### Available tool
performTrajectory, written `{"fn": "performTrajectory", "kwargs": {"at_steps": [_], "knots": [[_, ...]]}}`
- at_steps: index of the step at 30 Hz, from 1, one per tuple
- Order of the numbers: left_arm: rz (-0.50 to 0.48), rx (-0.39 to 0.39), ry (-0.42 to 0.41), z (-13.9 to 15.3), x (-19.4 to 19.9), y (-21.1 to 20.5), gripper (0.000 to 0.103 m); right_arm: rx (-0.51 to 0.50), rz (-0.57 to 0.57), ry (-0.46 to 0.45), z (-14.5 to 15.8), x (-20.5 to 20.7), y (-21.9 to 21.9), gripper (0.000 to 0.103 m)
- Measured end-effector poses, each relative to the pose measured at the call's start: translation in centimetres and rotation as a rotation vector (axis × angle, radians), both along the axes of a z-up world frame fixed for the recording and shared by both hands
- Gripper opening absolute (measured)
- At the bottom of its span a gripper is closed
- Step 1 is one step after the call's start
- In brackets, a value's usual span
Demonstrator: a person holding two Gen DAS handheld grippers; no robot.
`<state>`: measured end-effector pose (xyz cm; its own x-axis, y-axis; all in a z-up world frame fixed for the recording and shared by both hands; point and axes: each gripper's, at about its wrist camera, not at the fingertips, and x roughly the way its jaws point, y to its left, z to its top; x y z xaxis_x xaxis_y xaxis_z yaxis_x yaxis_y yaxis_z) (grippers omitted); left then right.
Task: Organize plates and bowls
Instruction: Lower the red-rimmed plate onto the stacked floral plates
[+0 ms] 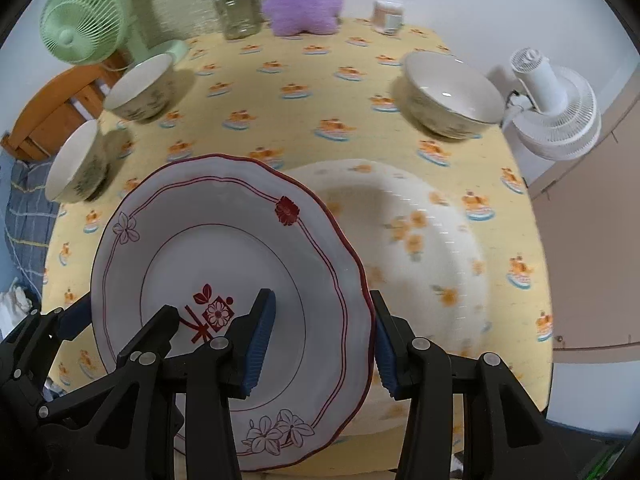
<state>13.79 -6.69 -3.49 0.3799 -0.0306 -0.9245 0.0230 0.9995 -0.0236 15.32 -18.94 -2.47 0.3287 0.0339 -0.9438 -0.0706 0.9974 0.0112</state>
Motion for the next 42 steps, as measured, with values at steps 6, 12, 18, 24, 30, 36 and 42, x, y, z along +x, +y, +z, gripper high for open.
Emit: {"fn": "performTrajectory", "kwargs": {"at_steps": [6,12,18,24,30,36,42], "knots": [[-0.025,-0.026,0.009,-0.8,0.9,-4.5,0.063,-0.019,-0.035,0.003,-0.2,0.5,-4.7,0.049],[-0.032,-0.048,0.032,-1.8,1.4,-7.7,0.065,-0.027,-0.063,0.020,-1.0,0.8,-8.2,0.049],[-0.043,-0.049,0.038,-2.6,2.1,-9.5,0.067,-0.025,-0.076,0.030,-1.7,1.1,-10.2,0.049],[-0.029,-0.046,0.056,-3.4,2.8,-9.7,0.069,-0.018,-0.070,0.024,-2.1,1.6,-10.4,0.049],[-0.034,-0.012,0.055,-3.5,3.3,-9.8,0.070,0.000,-0.069,0.034,-2.7,2.3,-10.2,0.050],[-0.039,0.004,0.056,-3.5,3.3,-9.8,0.070,0.039,-0.080,0.049,-2.7,2.2,-10.6,0.050],[-0.071,0.066,0.047,-3.5,3.2,-10.4,0.072,0.053,-0.088,0.056,-2.2,1.4,-11.4,0.033]]}}
